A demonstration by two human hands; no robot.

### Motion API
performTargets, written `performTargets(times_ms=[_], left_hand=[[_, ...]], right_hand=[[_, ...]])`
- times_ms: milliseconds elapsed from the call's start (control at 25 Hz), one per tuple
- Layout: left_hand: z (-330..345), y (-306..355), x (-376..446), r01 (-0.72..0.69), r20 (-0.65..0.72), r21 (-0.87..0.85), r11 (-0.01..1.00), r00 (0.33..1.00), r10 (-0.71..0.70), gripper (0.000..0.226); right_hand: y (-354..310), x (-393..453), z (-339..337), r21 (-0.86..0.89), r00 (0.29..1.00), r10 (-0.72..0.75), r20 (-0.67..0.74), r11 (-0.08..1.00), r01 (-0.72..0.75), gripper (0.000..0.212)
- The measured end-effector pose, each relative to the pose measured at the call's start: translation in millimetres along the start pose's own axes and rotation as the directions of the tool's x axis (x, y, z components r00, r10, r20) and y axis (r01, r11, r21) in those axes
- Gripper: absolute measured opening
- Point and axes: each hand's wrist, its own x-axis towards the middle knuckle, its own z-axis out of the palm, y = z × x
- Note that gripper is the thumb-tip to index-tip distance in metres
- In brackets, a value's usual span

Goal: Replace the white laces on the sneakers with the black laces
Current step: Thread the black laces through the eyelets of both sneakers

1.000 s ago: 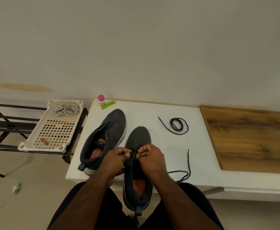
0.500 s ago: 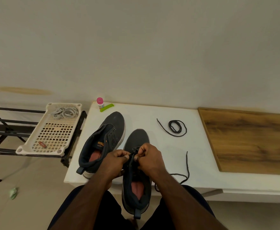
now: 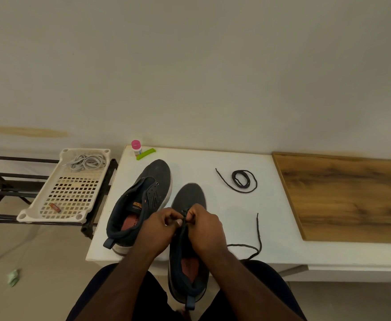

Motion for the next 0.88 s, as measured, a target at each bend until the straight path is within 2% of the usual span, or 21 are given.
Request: performTargets(times_ms=[120, 200, 280, 320, 360, 440, 520, 680, 720, 760, 840, 880], left_hand=[[2.3, 2.4, -1.1, -0.053, -0.052, 0.142, 0.988, 0.997, 0.061, 0.009], [5.0, 3.8, -2.6, -0.050, -0.092, 0.132, 0.990, 0.994, 0.062, 0.009], [5.5, 3.1, -3.0, -0.053, -0.088, 0.083, 0.995, 0.994, 0.060, 0.008], [5.0, 1.8, -2.2, -0.055, -0.073, 0.052, 0.997, 0.996, 0.059, 0.008], [3.7, 0.2, -1.2, -0.050, -0.058, 0.006, 0.999, 0.997, 0.050, 0.008], [0.6, -2.5, -1.6, -0.022, -0.044, -0.098, 0.995, 0.999, 0.018, 0.009], [1.1, -2.1, -5.4, -0.009, -0.069, -0.117, 0.993, 0.998, 0.001, 0.011], [1.9, 8.2, -13.6, -0.096, -0.191, 0.024, 0.995, 0.977, 0.098, 0.012], [1.8, 14.2, -17.4, -0.133, -0.241, -0.017, 0.991, 0.963, 0.125, 0.014], [0.8, 20.1, -21.6, -0.177, -0.301, -0.143, 0.974, 0.945, 0.127, 0.017], [-4.2, 31.9, -30.3, -0.281, -0.409, -0.462, 0.841, 0.909, 0.079, 0.017], [-7.7, 33.1, -31.8, -0.311, -0.451, -0.538, 0.784, 0.891, 0.044, 0.015]], right_hand=[[-2.9, -4.0, -5.5, 0.054, 0.999, -0.030, 0.027, 0.998, 0.029, 0.013], [2.1, -10.9, -12.3, 0.052, 0.992, -0.072, -0.105, 0.996, 0.078, 0.014], [7.5, -25.2, -19.4, -0.052, 0.954, -0.171, -0.245, 0.985, 0.163, 0.013], [6.6, -35.6, -20.7, -0.072, 0.955, -0.208, -0.210, 0.978, 0.197, 0.013], [3.8, -46.1, -18.7, -0.057, 0.969, -0.221, -0.114, 0.975, 0.216, 0.018], [-0.6, -60.7, -6.3, -0.043, 0.977, -0.206, 0.058, 0.977, 0.208, 0.039], [-0.7, -61.8, 6.7, -0.122, 0.974, -0.218, 0.067, 0.967, 0.225, 0.047], [0.2, -57.1, 11.7, -0.143, 0.979, -0.204, 0.022, 0.968, 0.205, 0.036], [1.4, -57.4, 11.8, -0.137, 0.980, -0.201, 0.016, 0.970, 0.201, 0.035], [2.1, -58.3, 12.4, -0.129, 0.981, -0.193, 0.017, 0.973, 0.193, 0.037], [3.3, -59.9, 12.5, -0.104, 0.983, -0.183, 0.024, 0.977, 0.185, 0.044], [3.0, -60.1, 12.0, -0.098, 0.983, -0.183, 0.028, 0.978, 0.185, 0.046]])
